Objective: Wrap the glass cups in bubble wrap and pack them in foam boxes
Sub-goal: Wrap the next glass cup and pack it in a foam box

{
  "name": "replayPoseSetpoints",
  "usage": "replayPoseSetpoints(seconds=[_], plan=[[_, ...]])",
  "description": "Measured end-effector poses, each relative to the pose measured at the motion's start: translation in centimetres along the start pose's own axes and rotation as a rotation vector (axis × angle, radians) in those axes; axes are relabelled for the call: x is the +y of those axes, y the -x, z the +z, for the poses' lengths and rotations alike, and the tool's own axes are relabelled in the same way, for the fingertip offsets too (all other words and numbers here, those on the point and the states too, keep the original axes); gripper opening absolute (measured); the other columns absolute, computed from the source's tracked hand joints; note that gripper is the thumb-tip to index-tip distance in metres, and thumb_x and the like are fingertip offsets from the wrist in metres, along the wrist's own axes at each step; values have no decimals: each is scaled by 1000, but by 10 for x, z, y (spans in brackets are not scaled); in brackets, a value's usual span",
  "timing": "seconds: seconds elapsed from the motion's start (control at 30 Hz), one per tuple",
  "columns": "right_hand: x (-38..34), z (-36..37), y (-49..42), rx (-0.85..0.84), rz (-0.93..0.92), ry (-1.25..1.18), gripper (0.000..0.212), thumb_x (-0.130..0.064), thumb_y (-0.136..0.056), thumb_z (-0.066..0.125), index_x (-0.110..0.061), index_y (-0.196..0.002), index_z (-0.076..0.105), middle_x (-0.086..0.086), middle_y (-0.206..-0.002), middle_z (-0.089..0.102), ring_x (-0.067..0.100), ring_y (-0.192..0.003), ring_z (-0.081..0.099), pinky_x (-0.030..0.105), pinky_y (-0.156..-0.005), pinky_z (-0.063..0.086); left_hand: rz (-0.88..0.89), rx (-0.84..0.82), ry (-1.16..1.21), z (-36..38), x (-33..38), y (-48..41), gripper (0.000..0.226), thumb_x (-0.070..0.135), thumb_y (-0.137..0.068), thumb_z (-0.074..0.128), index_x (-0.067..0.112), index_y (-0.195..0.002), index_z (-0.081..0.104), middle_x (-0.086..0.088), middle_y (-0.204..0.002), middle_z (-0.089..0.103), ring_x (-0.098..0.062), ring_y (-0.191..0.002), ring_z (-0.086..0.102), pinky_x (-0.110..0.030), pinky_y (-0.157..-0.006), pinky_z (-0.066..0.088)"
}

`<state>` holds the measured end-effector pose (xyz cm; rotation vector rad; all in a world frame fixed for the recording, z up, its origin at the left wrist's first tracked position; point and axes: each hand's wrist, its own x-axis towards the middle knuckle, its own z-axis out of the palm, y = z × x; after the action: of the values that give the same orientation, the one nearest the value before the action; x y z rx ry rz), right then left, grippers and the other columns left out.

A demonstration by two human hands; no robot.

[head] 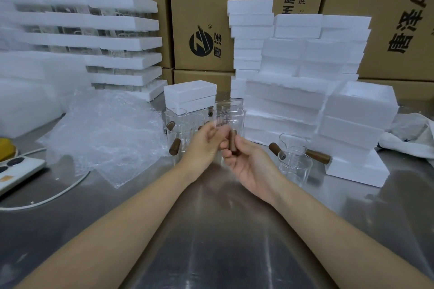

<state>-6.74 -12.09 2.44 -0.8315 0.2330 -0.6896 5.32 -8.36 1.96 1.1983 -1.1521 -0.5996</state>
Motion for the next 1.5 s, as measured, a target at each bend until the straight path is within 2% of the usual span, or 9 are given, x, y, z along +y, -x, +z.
replayPoseSetpoints(seconds=[0.13, 0.3, 0.43, 0.6, 0.83, 1.07, 1.2, 1.33, 1.5], plan=[[-4, 1, 1, 25, 131, -138, 23, -13, -102, 34, -6, -108, 55, 11, -72, 56, 11, -51, 50, 16, -44, 39, -94, -63, 118, 2, 1, 1, 16, 27, -95, 54, 18, -105, 62, 18, -54, 54, 2, -53, 53, -19, -65, 55], [-5, -1, 0, 92, 172, -118, 31, -11, -103, 31, -6, -94, 60, 4, -67, 56, 10, -51, 43, 15, -40, 34, -140, -30, 182, 0, 4, 2, 27, 10, -86, 66, 10, -110, 52, 2, -78, 65, -8, -60, 57, -25, -67, 54], [-1, -1, -2, 99, 195, -61, 29, -12, -104, 32, -4, -98, 59, 9, -74, 53, 12, -51, 52, 16, -43, 40, -139, 59, 159, 4, 5, 4, 31, 9, -83, 71, 6, -104, 49, 4, -67, 63, -7, -52, 54, -19, -54, 50], [12, -1, -3, 109, 178, 93, 25, 0, -102, 34, -8, -115, 54, 11, -83, 59, 20, -67, 61, 21, -55, 53, -151, 94, 164, 4, 4, 4, 35, 6, -81, 73, 11, -106, 48, -5, -80, 67, -12, -66, 65, -20, -58, 54], [10, 0, -2, 92, 177, 135, 25, 0, -102, 35, -6, -107, 58, 10, -81, 64, 18, -68, 62, 21, -60, 55, -123, 82, 127, 3, 1, 2, 34, 7, -80, 75, 15, -97, 47, -2, -68, 62, -13, -64, 61, -21, -59, 53], [11, 2, -2, 116, 150, 128, 25, -1, -102, 34, -7, -102, 59, 8, -73, 65, 17, -64, 61, 21, -57, 54, -113, 96, 143, 3, -1, 1, 36, 6, -79, 75, 15, -95, 45, -18, -87, 63, -24, -78, 63, -27, -68, 54], [12, 0, -2, 122, 152, 95, 23, -2, -102, 35, -5, -96, 57, 8, -66, 67, 17, -59, 64, 22, -54, 54, -67, 69, 102, 4, -1, -1, 39, 2, -77, 75, 12, -98, 44, -6, -78, 65, -12, -70, 67, -22, -65, 55], [12, -1, -3, 126, 148, 87, 20, -5, -102, 35, -6, -99, 55, 11, -71, 64, 17, -57, 65, 23, -54, 53, -50, 89, 55, 4, -2, -2, 45, 5, -75, 78, 7, -111, 50, -3, -85, 64, -11, -79, 65, -17, -70, 54], [10, 0, -2, 136, 153, 88, 24, -13, -105, 31, -6, -99, 54, 8, -68, 53, 14, -50, 53, 22, -48, 47, -35, 70, 14, 1, -3, -3, 53, 12, -78, 77, 13, -124, 52, 14, -74, 67, 6, -71, 62, -10, -69, 49]])
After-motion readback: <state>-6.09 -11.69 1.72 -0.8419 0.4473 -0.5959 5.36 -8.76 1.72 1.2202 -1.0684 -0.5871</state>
